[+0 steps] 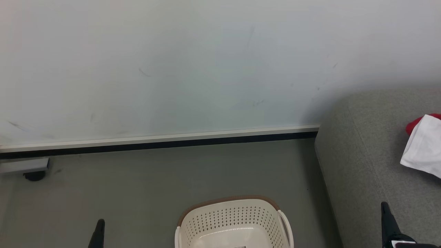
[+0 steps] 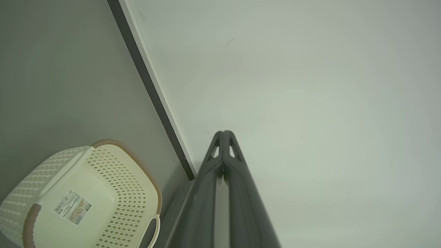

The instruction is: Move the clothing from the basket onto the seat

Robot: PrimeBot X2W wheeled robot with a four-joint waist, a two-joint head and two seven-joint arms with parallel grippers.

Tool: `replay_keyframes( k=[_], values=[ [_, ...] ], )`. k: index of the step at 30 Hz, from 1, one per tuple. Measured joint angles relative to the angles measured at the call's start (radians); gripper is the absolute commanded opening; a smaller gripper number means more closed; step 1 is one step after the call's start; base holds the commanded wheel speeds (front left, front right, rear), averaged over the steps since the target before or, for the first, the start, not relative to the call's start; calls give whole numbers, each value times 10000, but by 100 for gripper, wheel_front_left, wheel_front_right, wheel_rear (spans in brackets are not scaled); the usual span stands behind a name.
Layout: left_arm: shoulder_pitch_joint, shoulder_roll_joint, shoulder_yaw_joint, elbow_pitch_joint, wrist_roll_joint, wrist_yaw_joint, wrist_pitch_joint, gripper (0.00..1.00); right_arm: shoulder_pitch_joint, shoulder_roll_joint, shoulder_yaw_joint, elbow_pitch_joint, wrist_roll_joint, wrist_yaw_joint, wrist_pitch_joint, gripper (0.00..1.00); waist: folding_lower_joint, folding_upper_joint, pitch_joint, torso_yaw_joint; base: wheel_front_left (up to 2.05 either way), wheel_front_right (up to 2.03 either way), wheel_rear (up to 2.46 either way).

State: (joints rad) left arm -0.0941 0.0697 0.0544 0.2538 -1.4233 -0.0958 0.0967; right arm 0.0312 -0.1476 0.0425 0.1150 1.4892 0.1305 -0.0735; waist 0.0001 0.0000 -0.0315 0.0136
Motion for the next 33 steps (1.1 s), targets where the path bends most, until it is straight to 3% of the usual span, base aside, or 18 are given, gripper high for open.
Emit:
replay_keyframes(
  k=[33],
  values=[
    [-312,-198,412,17,-1879,-305,625,0,-219,-226,-171,35,2569,0,33,0,0,0,312,-137,0,0,0]
  ],
)
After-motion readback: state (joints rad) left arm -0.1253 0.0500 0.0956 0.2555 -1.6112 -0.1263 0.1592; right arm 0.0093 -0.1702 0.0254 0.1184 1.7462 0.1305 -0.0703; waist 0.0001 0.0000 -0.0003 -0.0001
